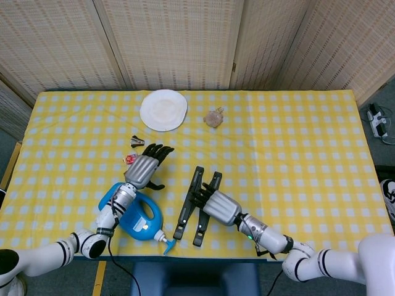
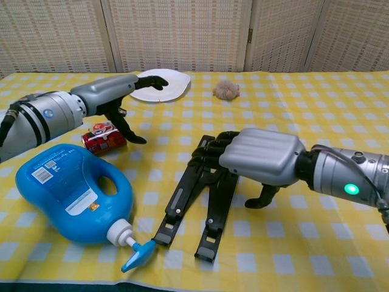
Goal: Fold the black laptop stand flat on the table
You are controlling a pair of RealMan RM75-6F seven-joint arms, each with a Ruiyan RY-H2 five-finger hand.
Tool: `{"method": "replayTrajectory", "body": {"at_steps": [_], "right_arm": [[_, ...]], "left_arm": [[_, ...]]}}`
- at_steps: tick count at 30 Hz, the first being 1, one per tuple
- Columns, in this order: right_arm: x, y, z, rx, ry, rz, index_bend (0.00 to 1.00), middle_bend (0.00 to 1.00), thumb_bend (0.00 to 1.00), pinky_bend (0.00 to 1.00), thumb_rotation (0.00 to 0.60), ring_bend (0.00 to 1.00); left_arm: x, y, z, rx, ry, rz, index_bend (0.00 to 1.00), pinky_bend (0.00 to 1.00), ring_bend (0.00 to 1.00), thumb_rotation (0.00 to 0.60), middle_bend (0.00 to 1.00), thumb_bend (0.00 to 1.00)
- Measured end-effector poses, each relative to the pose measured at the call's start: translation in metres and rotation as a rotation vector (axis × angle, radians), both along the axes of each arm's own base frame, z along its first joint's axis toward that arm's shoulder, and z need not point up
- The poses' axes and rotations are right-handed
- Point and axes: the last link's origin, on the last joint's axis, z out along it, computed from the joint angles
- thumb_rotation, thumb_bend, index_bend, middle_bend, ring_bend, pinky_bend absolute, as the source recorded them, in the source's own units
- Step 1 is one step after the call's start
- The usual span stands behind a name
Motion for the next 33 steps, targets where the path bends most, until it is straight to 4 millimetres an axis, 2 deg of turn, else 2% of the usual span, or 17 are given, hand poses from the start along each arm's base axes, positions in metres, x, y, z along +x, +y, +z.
{"method": "replayTrajectory", "body": {"at_steps": [9, 25, 33], "right_arm": [[0.024, -0.011, -0.012, 0.034, 0.085, 0.051, 0.0, 0.04, 0.27, 0.04, 0.6, 0.06], [0.042, -0.02, -0.023, 0.082, 0.191, 0.042, 0.0, 0.05, 0.27, 0.04, 0.6, 0.05], [0.047, -0.019, -0.03, 0.08, 0.215, 0.048, 0.0, 0.18, 0.27, 0.04, 0.6, 0.09]], "left_arm": [[-0.01, -0.001, 0.007, 0.008, -0.006, 0.034, 0.09, 0.0, 0.06, 0.6, 0.11, 0.03], [-0.024, -0.002, 0.015, 0.018, -0.005, 0.075, 0.09, 0.0, 0.05, 0.6, 0.1, 0.03], [-0.026, -0.003, 0.015, 0.016, -0.009, 0.079, 0.09, 0.0, 0.05, 0.6, 0.1, 0.03]]}}
